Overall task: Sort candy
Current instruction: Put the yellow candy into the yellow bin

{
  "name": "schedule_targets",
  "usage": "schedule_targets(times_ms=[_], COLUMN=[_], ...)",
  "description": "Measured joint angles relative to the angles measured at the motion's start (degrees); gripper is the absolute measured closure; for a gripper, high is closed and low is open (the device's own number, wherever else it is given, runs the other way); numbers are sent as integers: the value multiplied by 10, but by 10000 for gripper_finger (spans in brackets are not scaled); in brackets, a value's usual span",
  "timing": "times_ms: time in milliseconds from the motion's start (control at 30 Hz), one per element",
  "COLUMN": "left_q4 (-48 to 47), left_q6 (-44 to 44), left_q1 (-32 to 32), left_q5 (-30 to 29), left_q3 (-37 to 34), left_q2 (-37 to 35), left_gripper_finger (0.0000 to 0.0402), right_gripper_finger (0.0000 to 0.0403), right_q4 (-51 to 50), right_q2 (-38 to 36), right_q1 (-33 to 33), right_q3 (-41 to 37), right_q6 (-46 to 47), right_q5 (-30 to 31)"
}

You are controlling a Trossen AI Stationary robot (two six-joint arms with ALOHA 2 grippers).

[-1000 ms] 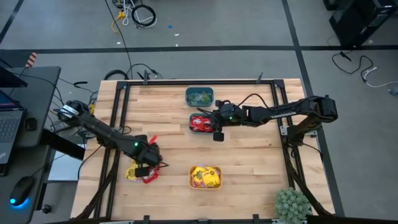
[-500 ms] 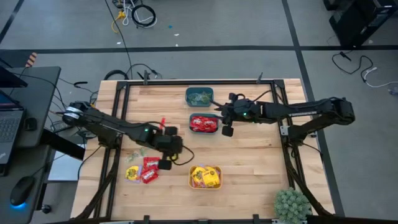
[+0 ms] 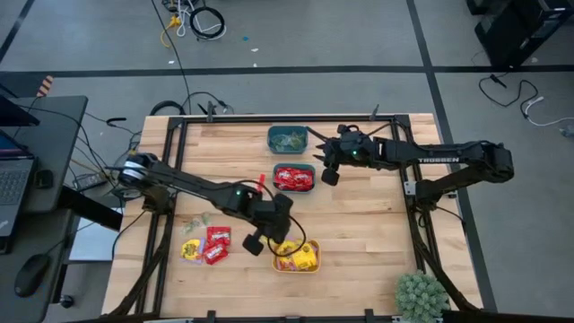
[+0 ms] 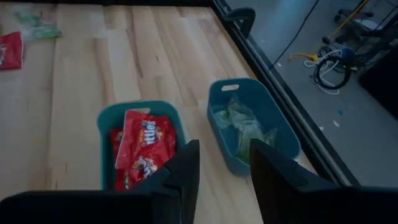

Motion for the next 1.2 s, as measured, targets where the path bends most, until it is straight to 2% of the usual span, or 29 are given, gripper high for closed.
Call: schedule_targets(times_ms=[167,300,433,600,733,867,1200], left_q4=[-12,-13,-21,-41,-47,-79,-69], left_q6=[24,10,-42,-153,-185,-228,-244], left_q1=[-27,-55,-68,-68,-68,-67,-58], left_q5=[9,-25,-51,-57,-64,-111,-108], left_q3=[33,64,117,182,184,184,180], left_q2=[38,84,125,154,168,190,207], left_gripper_finger=[401,401,401,401,401,401,387], right_gripper_finger=[276,276,276,276,276,276,276], right_q4=[0,-1,-2,-3,-3,-5,-7], right_q2=[0,0,0,0,0,0,0], right_q1=[0,0,0,3,3,5,10], right_q3=[0,0,0,0,0,0,0], right_q6=[6,13,34,47,49,48,45], right_q5=[0,0,-1,-1,-1,-1,-1])
